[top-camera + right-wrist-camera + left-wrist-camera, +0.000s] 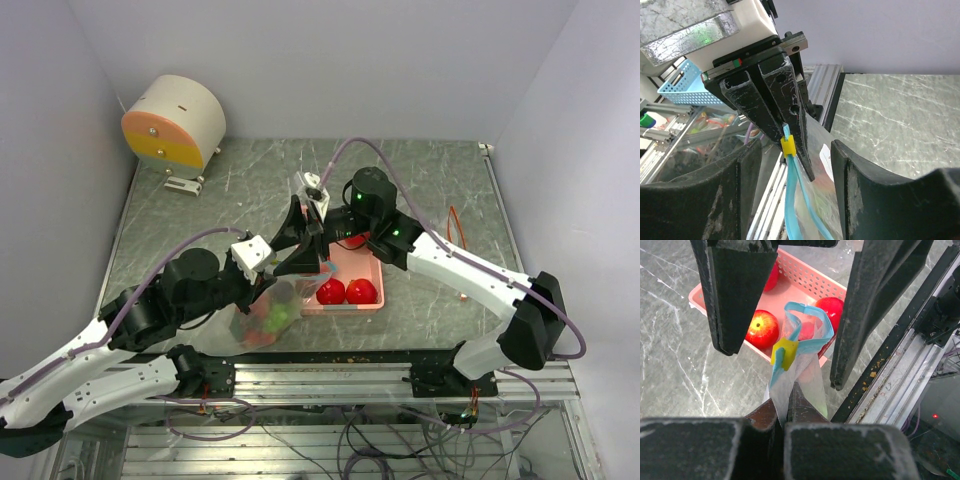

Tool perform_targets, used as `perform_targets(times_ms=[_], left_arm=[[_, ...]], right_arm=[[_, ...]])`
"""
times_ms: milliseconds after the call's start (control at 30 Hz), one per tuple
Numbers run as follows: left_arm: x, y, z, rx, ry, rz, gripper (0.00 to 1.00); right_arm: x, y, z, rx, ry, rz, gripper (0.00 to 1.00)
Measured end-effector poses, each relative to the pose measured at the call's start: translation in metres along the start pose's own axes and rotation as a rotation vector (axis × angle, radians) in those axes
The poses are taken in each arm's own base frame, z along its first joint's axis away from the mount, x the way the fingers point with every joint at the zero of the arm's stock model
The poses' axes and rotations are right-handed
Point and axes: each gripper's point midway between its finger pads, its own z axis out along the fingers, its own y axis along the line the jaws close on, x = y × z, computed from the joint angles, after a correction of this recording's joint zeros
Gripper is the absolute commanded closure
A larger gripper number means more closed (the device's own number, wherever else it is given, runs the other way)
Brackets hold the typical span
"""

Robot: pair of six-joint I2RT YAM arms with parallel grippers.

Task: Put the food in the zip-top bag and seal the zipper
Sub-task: Zip the zipper food storage bag at the center of the board.

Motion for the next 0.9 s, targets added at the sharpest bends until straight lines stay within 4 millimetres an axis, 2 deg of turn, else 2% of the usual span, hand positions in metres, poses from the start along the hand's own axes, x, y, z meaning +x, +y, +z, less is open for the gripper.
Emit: perform_targets(times_ms=[100,233,500,600,900], left_arm=[[0.0,0.0,0.0,0.0,0.0,0.0,0.93],[0.0001,0.0,0.0001,0.0,0.0,0.0,0.93],[0.0,0.0,0.0,0.0,0.0,0.0,0.93],[-0.0002,0.0,-0.0003,0.0,-0.001,0.0,0.93],[-0.0012,0.0002,-0.0021,0.0,-0.008,0.0,0.93]], right_arm=[[0.0001,0.0007,0.0008,-0.003,0.0,-0.002,0.52],[-0.0004,0.001,0.0008,-0.004,-0.001,-0.002,0.73],[-0.0062,0.0022,0.001,-0.006,-0.007,-0.008,0.88],[-0.0063,0.002,0.0009,-0.005,-0.007,-0.007,1.0],[-0.0061,0.0011,0.0022,-0.012,-0.001,-0.001,1.0]])
